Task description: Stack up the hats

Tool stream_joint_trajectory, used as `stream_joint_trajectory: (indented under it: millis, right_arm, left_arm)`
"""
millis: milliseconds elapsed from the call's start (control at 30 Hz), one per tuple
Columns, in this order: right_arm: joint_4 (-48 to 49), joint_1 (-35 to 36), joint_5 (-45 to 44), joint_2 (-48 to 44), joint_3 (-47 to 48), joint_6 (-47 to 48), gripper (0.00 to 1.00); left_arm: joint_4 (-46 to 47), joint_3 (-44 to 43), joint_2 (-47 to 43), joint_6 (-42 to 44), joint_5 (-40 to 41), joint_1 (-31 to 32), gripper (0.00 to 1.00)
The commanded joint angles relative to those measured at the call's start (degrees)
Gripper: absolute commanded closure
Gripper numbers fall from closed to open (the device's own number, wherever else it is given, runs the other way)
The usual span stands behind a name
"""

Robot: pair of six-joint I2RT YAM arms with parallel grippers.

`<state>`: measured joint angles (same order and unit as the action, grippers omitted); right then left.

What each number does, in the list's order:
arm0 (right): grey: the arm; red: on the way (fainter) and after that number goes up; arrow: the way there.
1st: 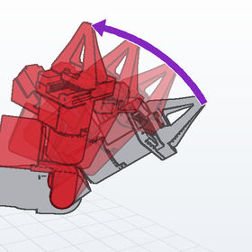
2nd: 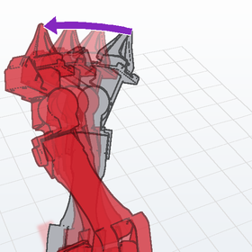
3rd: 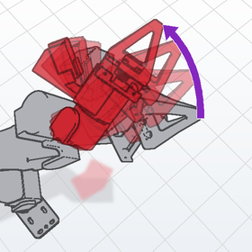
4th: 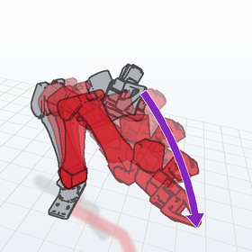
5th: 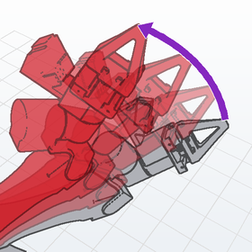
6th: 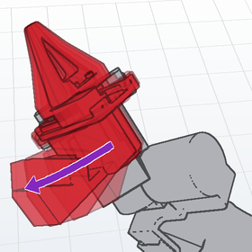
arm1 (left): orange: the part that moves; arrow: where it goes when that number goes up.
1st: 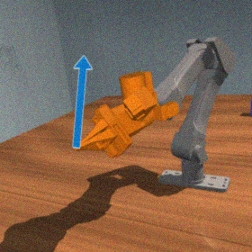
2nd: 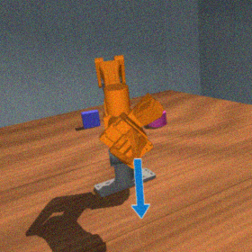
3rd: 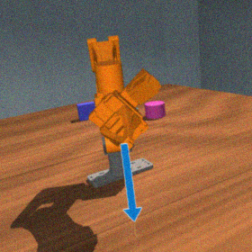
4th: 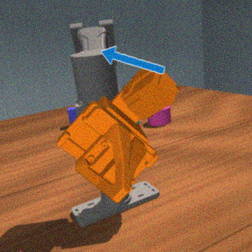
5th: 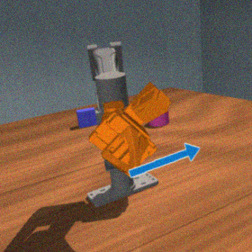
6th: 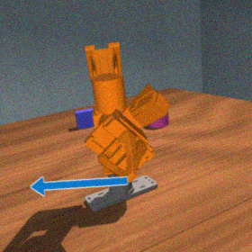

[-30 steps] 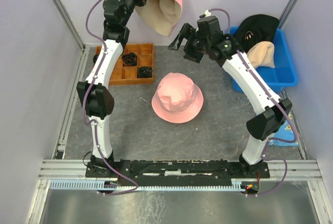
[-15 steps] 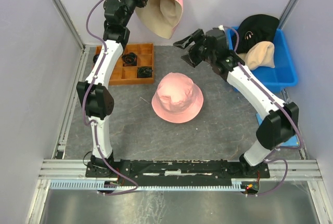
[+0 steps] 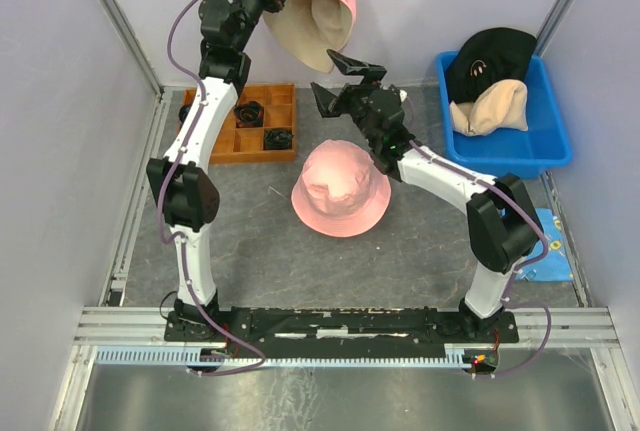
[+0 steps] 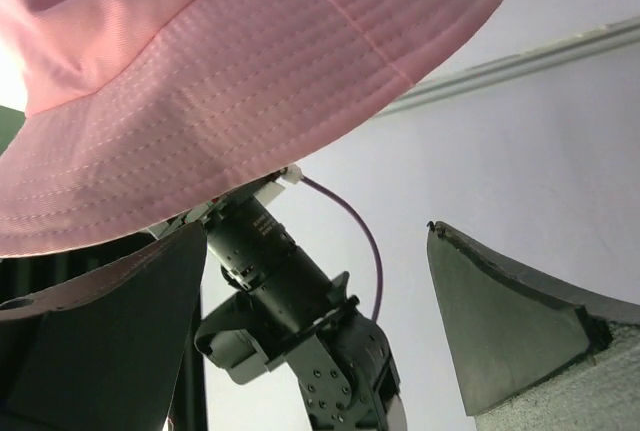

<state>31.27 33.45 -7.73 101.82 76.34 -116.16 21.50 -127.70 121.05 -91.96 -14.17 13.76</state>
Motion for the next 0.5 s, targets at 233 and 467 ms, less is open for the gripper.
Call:
stream_joint_trajectory:
  millis: [233, 467]
  right_arm:
    - [20.82, 3.83, -22.38, 1.08, -2.66, -14.6, 0.01]
    - [24.55, 9.16, -22.13, 1.38, -4.17, -12.59, 0.01]
  left_arm:
    - [5.55, 1.32, -6.51, -1.4, -1.08, 0.74, 0.97]
    - [5.37, -1.77, -3.19, -1.93, -0.1, 0.81, 0.97]
